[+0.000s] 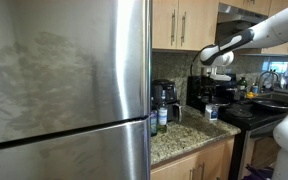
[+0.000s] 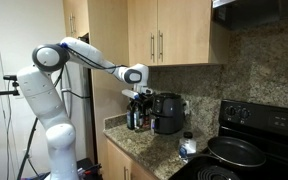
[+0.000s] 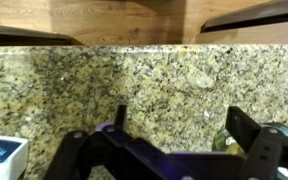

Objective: Close the air fryer

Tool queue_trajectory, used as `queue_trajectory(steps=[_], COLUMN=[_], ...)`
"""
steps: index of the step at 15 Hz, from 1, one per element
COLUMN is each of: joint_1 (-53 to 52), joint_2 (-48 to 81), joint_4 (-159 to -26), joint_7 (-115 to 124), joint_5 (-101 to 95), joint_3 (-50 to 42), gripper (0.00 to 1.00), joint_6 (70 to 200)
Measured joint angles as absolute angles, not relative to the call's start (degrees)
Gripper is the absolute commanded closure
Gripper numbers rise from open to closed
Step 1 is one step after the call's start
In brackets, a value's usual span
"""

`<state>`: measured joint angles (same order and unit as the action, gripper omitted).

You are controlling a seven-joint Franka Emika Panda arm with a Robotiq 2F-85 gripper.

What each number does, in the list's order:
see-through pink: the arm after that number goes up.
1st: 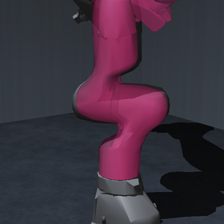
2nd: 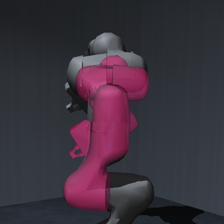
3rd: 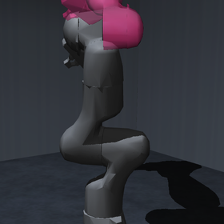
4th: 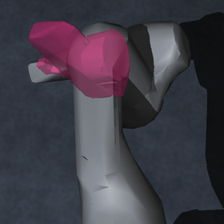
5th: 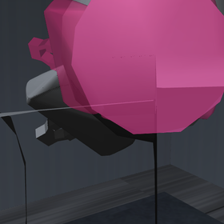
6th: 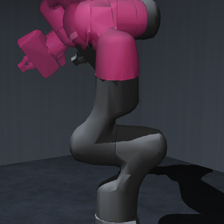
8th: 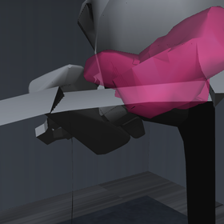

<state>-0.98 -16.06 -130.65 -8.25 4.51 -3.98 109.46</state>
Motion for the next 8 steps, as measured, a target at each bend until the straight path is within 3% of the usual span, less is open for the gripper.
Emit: queue_trajectory(steps=[8], joint_1=[-1.06], joint_2=[-12.79], joint_4=[-136.75], joint_7=[-8.18], joint_5=[5.02], joint_3=[-3.79], gripper=[0.0], joint_6=[120.17])
